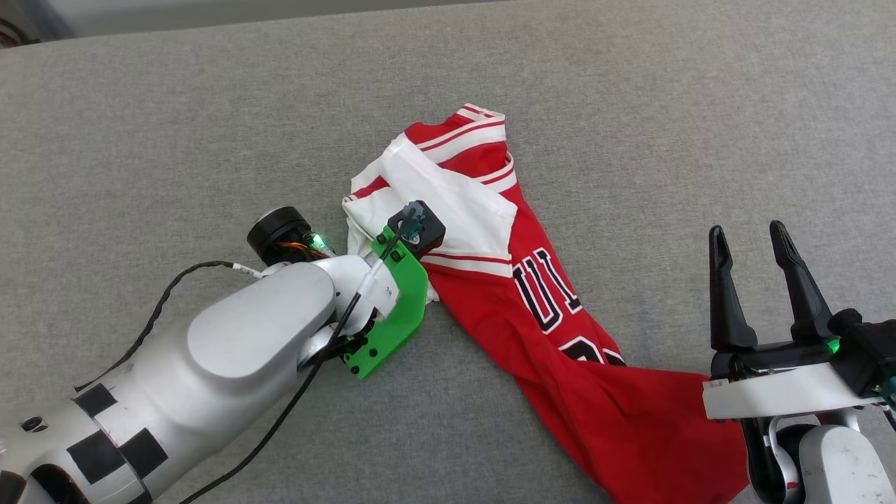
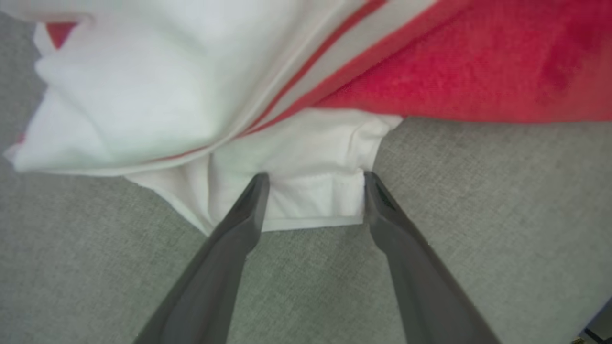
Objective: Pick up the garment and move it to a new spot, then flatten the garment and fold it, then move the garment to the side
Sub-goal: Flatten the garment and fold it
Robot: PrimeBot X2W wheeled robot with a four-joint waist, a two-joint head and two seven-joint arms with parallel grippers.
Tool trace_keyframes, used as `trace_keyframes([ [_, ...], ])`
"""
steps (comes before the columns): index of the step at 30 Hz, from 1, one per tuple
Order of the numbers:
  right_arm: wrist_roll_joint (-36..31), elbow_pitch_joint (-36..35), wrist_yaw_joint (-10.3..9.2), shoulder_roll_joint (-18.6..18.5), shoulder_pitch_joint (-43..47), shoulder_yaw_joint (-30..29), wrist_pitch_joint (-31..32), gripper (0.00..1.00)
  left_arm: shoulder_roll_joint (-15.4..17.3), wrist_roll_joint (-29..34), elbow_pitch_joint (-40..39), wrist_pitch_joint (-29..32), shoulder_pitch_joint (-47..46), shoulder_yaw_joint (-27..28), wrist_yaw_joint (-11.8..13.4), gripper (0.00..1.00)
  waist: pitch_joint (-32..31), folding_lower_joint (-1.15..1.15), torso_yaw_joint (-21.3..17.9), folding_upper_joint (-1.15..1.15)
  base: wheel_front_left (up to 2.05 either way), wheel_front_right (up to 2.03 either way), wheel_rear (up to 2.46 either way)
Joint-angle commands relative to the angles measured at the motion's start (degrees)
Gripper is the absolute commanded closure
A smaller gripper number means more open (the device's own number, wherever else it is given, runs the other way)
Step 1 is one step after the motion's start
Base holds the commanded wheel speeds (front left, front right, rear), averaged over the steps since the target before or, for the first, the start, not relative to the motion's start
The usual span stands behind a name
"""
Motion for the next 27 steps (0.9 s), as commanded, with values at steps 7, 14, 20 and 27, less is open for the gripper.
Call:
trace_keyframes([
  [7, 0.3, 0.6, -0.04, -0.1, -0.2, -0.7, -0.5, 0.00, 0.5, 3.4, -2.4, -3.7, 3.8, -1.4, -0.2, 1.00, -0.7, 0.00, 0.2, 0.00, 0.00, 0.00, 0.00],
  [14, -0.4, 0.5, -0.04, -0.1, 1.2, -1.3, -0.5, 0.00, 1.0, 6.2, -2.2, -17.9, 1.7, -1.4, -0.2, 1.00, -4.7, 0.00, 3.6, 0.00, 0.00, 0.00, 0.00],
  [20, -0.5, 0.4, -0.04, -0.1, 2.5, -2.0, -0.5, 0.00, 5.2, 5.4, -1.4, -25.5, 3.5, 0.8, 1.5, 1.00, -6.8, 0.00, 6.3, 0.00, 0.00, 0.00, 0.00],
  [27, -0.6, 0.3, -0.04, -0.1, 3.6, -2.7, -0.5, 0.00, 11.9, 1.8, -2.4, -28.6, 10.6, 3.0, 5.4, 1.00, -7.4, 0.00, 8.3, 0.00, 0.00, 0.00, 0.00],
])
